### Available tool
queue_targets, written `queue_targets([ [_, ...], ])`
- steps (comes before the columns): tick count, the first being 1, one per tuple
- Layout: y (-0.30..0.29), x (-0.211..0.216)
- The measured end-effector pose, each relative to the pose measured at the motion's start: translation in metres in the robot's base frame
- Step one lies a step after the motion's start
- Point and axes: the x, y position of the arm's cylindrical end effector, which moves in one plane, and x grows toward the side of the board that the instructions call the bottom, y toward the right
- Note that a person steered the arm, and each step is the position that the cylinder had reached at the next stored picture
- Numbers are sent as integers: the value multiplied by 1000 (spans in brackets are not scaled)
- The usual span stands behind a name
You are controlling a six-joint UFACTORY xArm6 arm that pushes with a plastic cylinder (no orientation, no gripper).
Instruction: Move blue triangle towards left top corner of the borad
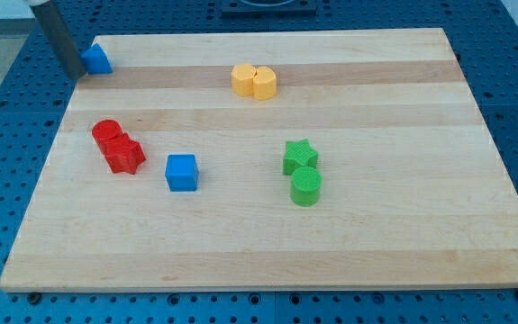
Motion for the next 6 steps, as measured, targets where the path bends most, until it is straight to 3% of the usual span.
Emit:
queue_targets([
  [1,0,-35],
  [5,18,6],
  [6,20,-13],
])
